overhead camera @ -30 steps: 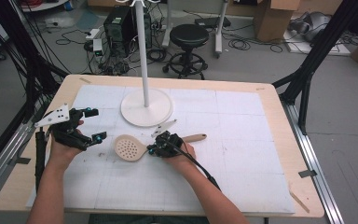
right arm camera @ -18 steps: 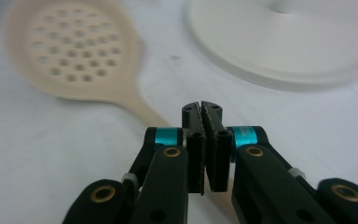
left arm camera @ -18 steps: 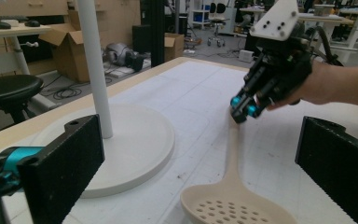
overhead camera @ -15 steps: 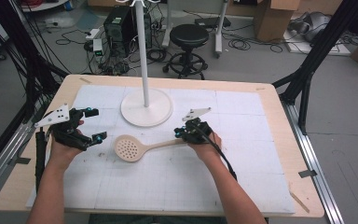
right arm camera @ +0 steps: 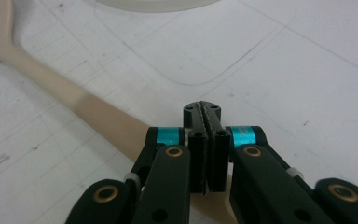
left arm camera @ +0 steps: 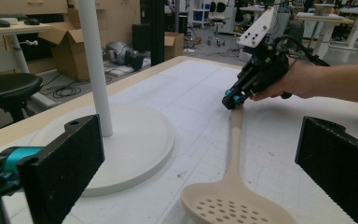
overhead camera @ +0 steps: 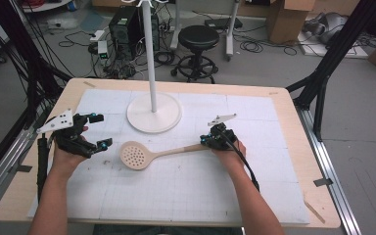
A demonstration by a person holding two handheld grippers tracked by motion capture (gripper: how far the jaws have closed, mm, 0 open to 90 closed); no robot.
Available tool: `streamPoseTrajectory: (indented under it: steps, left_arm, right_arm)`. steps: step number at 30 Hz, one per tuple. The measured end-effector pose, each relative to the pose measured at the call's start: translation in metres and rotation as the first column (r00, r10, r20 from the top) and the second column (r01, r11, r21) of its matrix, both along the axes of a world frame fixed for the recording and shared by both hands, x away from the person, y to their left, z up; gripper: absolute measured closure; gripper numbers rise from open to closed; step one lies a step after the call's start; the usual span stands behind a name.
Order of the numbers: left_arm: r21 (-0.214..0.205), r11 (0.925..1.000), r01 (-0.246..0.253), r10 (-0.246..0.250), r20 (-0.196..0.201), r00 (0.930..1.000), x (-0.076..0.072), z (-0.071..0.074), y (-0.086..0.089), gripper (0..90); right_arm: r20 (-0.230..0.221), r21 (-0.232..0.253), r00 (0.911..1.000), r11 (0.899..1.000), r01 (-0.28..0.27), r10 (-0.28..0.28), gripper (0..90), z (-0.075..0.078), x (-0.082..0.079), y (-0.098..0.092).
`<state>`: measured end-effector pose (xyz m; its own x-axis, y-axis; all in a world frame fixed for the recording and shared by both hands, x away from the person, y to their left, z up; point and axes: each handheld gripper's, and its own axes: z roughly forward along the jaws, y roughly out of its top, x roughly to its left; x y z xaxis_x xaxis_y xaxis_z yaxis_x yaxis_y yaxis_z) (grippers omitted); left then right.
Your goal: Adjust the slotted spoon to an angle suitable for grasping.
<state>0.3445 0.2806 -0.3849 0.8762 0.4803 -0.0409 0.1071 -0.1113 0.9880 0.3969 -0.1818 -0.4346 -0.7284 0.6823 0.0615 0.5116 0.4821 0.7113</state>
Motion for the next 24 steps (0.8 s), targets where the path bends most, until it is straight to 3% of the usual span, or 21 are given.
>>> streamPoseTrajectory:
  steps: [7,12,14,22,24]
  left_arm:
    - [-0.001,1.0,-0.003,0.003,0.002,1.0,0.0,0.0,0.0,1.6]
    - [-0.002,1.0,-0.003,0.003,0.004,1.0,-0.001,0.001,0.0,1.6]
    - [-0.004,1.0,-0.003,0.003,0.004,1.0,-0.001,0.001,0.0,1.7]
    - [-0.007,1.0,-0.003,0.003,0.01,0.9999,-0.001,0.002,0.001,1.7]
    - [-0.008,1.0,-0.003,0.003,0.012,0.9999,-0.002,0.002,0.001,1.7]
  right_arm:
    - [-0.006,-0.01,0.9993,0.999,-0.037,0.037,88.9,-0.002,-0.014,0.002]
    - [-0.02,-0.06,0.9967,0.995,-0.08,0.079,88.9,-0.004,-0.022,0.008]
    - [-0.003,-0.075,0.9959,0.993,-0.09,0.09,88.8,-0.002,-0.025,0.011]
    - [0.066,0.035,0.9953,0.997,-0.073,0.071,82.9,0.023,-0.034,-0.002]
    - [0.094,0.085,0.9941,0.994,-0.063,0.055,79.5,0.032,-0.038,-0.01]
